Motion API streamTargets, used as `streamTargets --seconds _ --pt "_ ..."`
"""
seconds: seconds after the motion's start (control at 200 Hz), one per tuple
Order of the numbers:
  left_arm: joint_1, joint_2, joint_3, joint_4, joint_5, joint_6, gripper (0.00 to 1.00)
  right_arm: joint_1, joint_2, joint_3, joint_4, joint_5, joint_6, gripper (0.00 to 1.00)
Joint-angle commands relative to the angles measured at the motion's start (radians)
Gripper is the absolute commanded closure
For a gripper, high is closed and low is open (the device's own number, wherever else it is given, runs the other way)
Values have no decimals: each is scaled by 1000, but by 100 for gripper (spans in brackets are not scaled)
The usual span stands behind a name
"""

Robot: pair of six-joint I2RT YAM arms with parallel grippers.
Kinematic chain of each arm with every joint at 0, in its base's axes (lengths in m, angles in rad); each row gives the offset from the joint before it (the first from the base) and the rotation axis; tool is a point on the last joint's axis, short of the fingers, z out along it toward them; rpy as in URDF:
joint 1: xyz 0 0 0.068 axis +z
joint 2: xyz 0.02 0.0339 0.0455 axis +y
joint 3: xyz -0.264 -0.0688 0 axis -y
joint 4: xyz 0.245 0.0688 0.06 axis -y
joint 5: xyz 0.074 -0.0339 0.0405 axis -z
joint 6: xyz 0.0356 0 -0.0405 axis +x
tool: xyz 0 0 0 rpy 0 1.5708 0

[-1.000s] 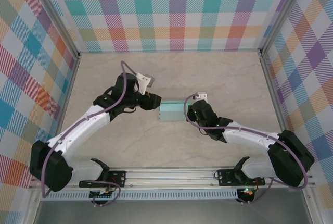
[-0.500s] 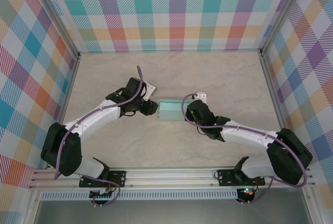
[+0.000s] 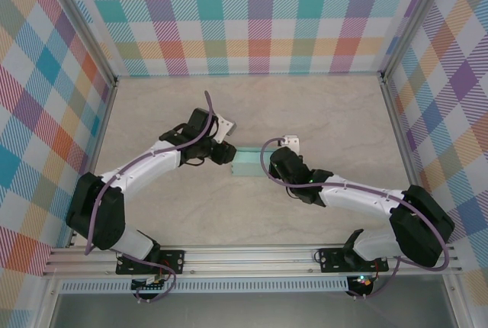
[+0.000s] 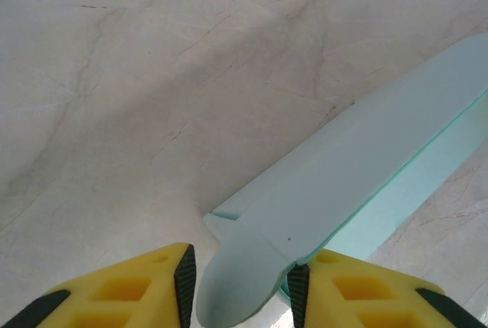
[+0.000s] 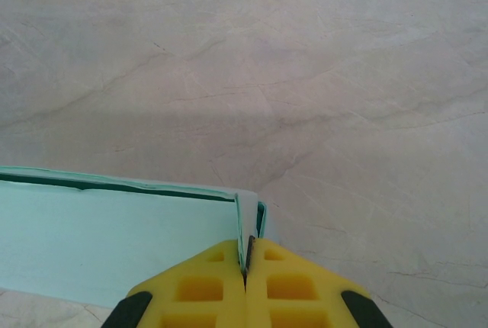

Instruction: Fold the paper box

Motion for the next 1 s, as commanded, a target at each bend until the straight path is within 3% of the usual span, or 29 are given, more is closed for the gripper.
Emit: streamTargets --seconds 0.0,0.335,0.525,0.995 --pt "-9 24 52 -33 31 13 69 15 33 -7 -140 -23 27 100" --pt "-31 21 74 -85 -7 6 81 26 46 12 -151 -11 29 100" --pt "-47 41 86 -81 3 -78 92 44 73 48 -178 1 34 100" --pt "-64 55 66 -21 49 -273 93 60 128 105 -222 15 43 100"
